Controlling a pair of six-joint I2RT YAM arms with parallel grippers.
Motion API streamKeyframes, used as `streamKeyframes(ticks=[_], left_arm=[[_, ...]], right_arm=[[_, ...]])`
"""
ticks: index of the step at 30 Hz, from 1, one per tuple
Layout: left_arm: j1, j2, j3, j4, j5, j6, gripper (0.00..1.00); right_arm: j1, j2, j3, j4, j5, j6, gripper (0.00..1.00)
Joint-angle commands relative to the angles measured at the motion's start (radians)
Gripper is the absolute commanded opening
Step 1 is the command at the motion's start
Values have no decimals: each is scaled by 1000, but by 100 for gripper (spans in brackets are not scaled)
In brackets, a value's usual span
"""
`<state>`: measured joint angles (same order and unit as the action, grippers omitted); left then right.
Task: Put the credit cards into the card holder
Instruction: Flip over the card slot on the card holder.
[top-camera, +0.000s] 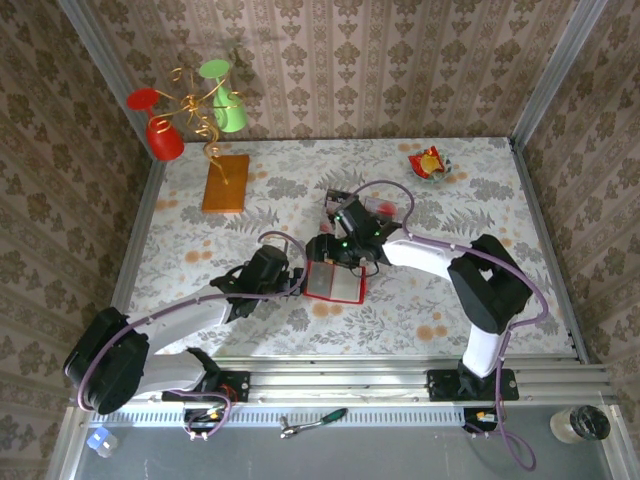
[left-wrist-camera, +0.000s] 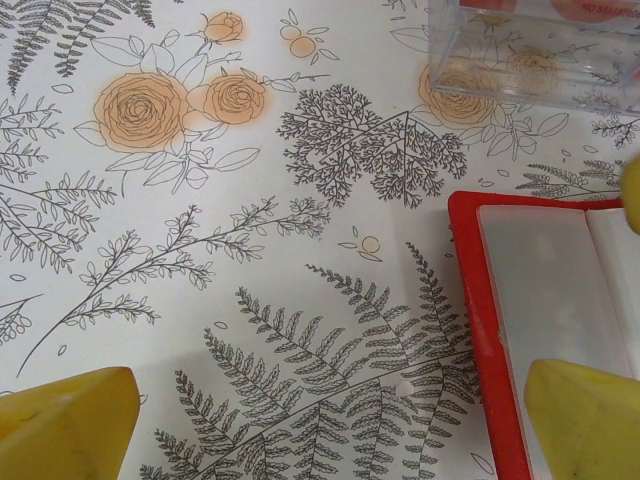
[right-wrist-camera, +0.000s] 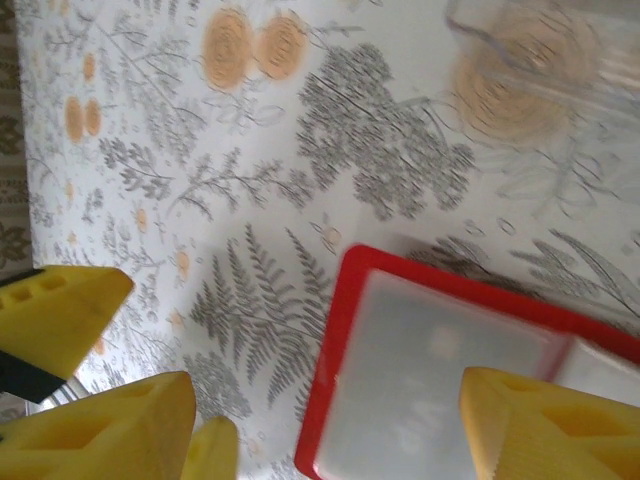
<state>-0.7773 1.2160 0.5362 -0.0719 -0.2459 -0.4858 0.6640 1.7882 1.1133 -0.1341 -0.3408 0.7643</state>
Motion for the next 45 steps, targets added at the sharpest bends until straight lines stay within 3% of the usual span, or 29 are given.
streamKeyframes(ticks=[1, 6, 9, 10, 24, 32, 39, 45], left_arm=[[3, 7, -2, 12, 10, -8, 100], [1, 13, -2, 14, 9, -9, 100], [-2, 16, -1, 14, 7, -10, 100], [-5, 16, 1, 15, 6, -11, 100], [-23, 66, 10, 25, -3, -12, 100], [-30, 98, 16, 37, -4, -10, 100], [-31, 135, 33, 50, -12, -8, 100], [-31, 169, 32, 57, -18, -4, 100]], right_arm=[[-4, -29, -49, -49, 34, -32, 61], [-3, 0, -57, -65, 39, -80, 14], [2, 27, -37, -94, 46, -107, 1], [3, 38, -30, -101, 46, -116, 0], [23, 155, 68, -150, 1, -184, 0], [0, 59, 106, -227, 9, -226, 0], [-98, -53, 163, -328, 33, -275, 9], [-193, -113, 181, -433, 153, -347, 40]])
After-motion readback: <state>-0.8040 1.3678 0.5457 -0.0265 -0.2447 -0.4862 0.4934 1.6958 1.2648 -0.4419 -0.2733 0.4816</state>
